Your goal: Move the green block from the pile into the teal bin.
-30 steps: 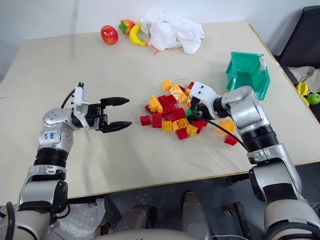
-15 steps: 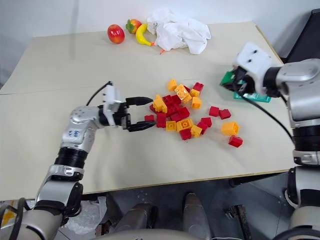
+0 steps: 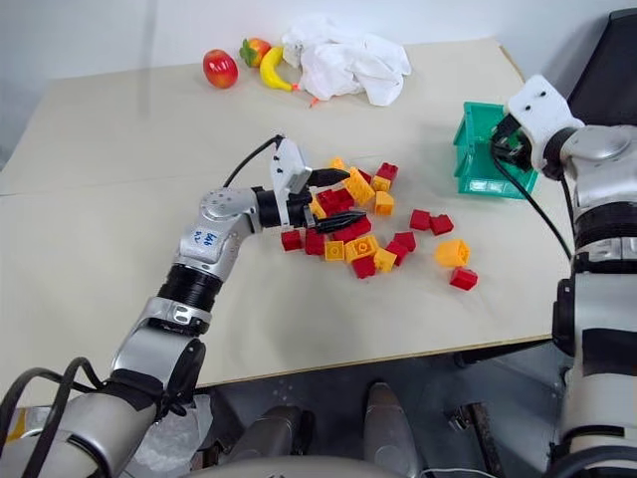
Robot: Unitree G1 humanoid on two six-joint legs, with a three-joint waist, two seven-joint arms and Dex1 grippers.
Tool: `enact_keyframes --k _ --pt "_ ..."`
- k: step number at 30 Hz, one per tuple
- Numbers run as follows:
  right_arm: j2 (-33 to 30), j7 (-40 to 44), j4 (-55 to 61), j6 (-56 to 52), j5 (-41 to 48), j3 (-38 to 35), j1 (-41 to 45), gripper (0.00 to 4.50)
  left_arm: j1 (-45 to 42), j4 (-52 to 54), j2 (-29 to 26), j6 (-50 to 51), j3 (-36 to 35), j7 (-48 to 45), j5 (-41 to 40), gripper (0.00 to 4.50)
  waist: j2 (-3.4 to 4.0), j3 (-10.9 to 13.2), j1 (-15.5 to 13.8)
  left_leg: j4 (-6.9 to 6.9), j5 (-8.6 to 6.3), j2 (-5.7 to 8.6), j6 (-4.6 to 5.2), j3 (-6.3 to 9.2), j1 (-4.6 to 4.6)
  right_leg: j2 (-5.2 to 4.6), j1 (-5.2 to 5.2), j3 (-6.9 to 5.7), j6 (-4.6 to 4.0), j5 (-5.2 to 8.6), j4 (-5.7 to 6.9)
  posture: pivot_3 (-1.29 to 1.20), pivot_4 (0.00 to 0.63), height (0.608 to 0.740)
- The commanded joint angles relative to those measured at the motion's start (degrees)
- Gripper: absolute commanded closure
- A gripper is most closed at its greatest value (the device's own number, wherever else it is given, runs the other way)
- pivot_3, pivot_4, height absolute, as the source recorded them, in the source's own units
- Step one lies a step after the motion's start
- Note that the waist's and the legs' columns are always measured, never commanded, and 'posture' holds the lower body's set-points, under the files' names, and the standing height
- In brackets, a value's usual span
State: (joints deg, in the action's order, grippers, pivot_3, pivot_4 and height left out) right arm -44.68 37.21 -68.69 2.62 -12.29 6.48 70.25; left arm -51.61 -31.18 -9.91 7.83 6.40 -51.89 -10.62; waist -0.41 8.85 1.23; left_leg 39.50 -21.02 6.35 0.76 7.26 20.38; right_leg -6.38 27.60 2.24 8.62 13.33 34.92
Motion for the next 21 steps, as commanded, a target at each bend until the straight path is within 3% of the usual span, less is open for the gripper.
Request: enact_keyframes --k 1,3,7,10,16,21 --pt "-0.19 -1.66 -1.75 3.11 0.15 -1.26 3.35 0.69 -0.83 2.84 -0.54 0.25 -0.02 0.66 0.40 0.00 0.02 0.01 0.19 -0.01 0.00 0.00 0.00 0.00 0.00 0.00 0.00 0.00 0.00 0.00 0.00 0.00 0.150 0.740" --pt "0.25 0.14 -1.68 3.86 1.16 -1.98 3.96 0.05 -0.28 4.23 -0.66 0.99 -0.85 0.84 -0.67 0.00 0.03 0.02 0.32 -0.02 0.00 -0.01 0.00 0.00 0.00 0.02 0.01 0.00 0.00 0.00 -0.01 0.00 0.150 0.740" --pt "-0.32 6.27 0.72 3.90 3.09 -2.99 3.14 0.05 2.45 8.84 -1.39 2.75 -3.75 -1.05 -5.03 0.00 0.03 0.01 0.39 -0.03 0.00 -0.03 0.00 0.01 0.00 0.03 0.01 0.00 0.01 0.00 0.00 0.00 0.150 0.740" --pt "-2.32 20.64 10.54 -0.15 8.55 -4.80 -2.17 0.05 6.39 14.05 -5.08 5.53 -6.93 -3.39 -8.92 0.00 0.05 0.02 0.53 -0.06 0.00 -0.10 -0.01 0.00 0.00 0.07 0.02 0.01 0.00 0.00 -0.01 0.00 0.150 0.740" --pt "-10.92 42.30 42.23 -7.88 22.19 -9.14 -27.44 0.05 13.61 19.35 -15.02 10.93 -13.62 -9.20 -16.03 0.00 0.11 0.04 -0.61 0.17 -0.05 -0.04 0.05 0.19 0.12 0.01 -0.03 -0.15 0.01 0.00 0.00 0.00 0.150 0.740" --pt "-11.97 47.71 51.01 -6.91 32.67 -17.98 -43.66 0.05 20.70 17.11 -24.19 8.38 -16.69 -15.64 -16.09 0.00 0.19 0.04 -1.10 0.43 -0.21 -0.07 0.08 0.12 0.07 0.04 -0.13 -0.19 0.02 -0.01 0.04 0.00 0.150 0.740"
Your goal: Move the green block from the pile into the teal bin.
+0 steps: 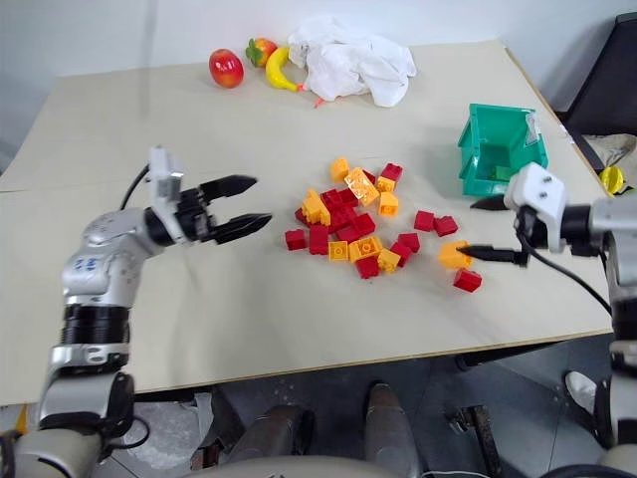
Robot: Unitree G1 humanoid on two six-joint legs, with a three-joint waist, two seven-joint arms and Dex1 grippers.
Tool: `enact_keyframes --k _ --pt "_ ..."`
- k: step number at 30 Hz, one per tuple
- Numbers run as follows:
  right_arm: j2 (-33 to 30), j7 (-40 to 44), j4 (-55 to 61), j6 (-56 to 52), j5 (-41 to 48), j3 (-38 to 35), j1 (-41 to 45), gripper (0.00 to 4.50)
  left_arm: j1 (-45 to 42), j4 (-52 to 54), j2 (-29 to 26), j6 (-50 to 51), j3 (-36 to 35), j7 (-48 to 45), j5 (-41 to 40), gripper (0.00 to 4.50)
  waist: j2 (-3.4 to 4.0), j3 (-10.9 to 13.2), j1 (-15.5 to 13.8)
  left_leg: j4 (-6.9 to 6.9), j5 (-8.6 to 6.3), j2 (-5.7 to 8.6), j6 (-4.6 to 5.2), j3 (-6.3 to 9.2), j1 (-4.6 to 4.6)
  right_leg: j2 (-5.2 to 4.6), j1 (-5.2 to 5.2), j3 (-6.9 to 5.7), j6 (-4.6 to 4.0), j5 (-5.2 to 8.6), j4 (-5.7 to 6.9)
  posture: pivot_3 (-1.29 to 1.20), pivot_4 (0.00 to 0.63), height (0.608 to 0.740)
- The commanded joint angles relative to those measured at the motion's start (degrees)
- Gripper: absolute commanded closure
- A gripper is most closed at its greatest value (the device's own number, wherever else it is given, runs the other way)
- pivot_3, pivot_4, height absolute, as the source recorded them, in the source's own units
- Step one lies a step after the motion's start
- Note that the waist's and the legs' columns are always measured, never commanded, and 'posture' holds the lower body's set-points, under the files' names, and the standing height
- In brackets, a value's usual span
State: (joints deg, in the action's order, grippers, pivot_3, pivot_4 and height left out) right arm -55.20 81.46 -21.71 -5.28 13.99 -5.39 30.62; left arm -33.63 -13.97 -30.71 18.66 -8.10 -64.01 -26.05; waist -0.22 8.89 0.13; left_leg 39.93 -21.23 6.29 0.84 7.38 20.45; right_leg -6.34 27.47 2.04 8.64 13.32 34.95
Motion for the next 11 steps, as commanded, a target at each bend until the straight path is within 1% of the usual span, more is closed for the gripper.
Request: enact_keyframes --k 1,3,7,11 --pt "-1.39 3.88 3.93 1.77 7.26 -7.19 -5.58 0.05 3.63 -0.34 -4.07 -3.40 -2.77 -3.93 -0.81 0.00 0.01 0.00 -0.01 0.00 -0.01 -0.01 -0.01 -0.03 -0.07 0.01 -0.06 0.01 0.00 0.00 -0.01 0.00 0.150 0.740" --pt "-1.18 3.81 2.59 4.13 8.02 -9.04 -7.79 0.05 5.48 -0.58 -5.46 -3.35 -4.06 -4.29 -1.48 0.00 0.02 0.01 -0.08 0.05 -0.02 0.02 0.01 -0.12 -0.13 -0.03 -0.09 0.03 -0.01 -0.01 -0.13 0.00 0.150 0.740" --pt "0.49 0.22 -0.19 5.47 10.84 -14.57 -11.10 0.05 7.73 -1.64 -6.24 -4.86 -6.75 -0.72 -0.57 0.00 0.03 0.00 -0.25 0.06 -0.02 -0.04 0.01 -0.16 -0.27 0.00 -0.22 0.02 -0.06 -0.08 -0.14 0.00 0.150 0.740" --pt "3.03 -1.95 2.97 6.00 13.75 -19.66 -18.38 0.05 8.57 -3.56 -5.60 -4.53 -9.25 4.76 -0.64 0.00 0.02 0.00 -0.50 0.03 -0.02 -0.06 0.01 -0.14 -0.26 0.01 -0.21 0.01 -0.06 -0.08 -0.17 0.00 0.150 0.740"
